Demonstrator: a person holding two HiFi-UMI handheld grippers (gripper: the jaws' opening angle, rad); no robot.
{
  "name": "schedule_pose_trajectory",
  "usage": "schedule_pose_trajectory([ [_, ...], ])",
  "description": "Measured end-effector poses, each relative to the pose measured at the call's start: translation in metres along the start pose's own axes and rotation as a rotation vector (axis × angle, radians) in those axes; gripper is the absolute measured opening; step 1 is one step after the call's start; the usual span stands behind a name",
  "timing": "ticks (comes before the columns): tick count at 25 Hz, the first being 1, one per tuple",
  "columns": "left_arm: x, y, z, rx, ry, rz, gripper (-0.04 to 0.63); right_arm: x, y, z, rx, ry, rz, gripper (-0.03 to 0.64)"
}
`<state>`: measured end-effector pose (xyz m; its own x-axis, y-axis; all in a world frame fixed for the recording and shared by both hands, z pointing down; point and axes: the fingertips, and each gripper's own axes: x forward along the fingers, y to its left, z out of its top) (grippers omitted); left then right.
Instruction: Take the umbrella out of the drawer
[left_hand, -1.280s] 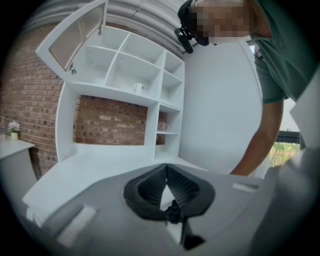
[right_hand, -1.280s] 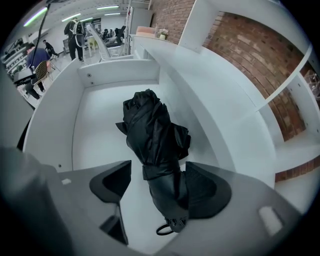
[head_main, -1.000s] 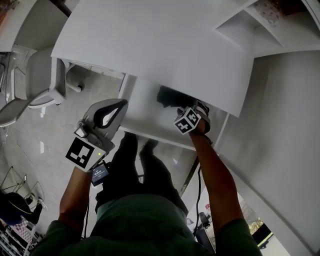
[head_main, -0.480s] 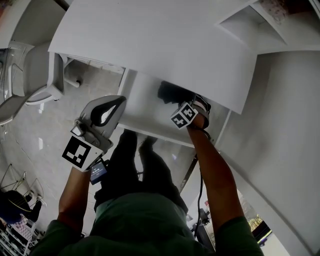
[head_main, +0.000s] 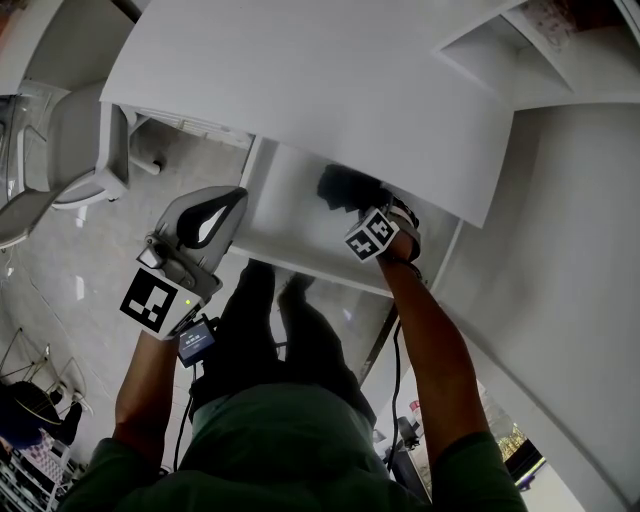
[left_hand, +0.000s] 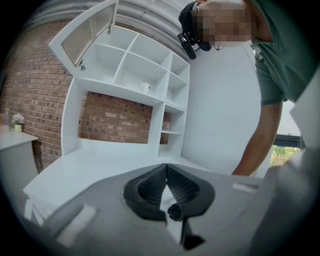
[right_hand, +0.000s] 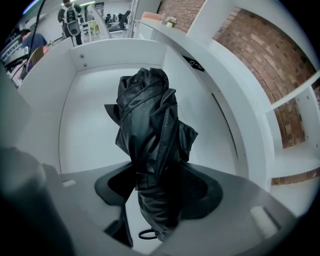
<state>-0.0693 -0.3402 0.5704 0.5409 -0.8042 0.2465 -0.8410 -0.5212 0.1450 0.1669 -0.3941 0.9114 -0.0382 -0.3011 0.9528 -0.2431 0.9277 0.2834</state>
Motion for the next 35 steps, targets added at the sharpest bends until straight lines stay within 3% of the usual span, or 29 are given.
schedule_pose_trajectory([
  [8,-0.007,0.004,0.013,0.017,-0.018,0.007,0.0,-0.023,0.029,0.002,0.111,-0.068,0.079,0.245],
  [16,-0.014,0.002,0.033,0.046,-0.036,0.012,0.0,-0.069,0.031,0.004,0.193,-0.157,0.081,0.243],
  [35,-0.041,-0.003,0.084,0.108,-0.079,0.036,0.0,-0.174,-0.042,0.005,0.369,-0.287,-0.014,0.244],
])
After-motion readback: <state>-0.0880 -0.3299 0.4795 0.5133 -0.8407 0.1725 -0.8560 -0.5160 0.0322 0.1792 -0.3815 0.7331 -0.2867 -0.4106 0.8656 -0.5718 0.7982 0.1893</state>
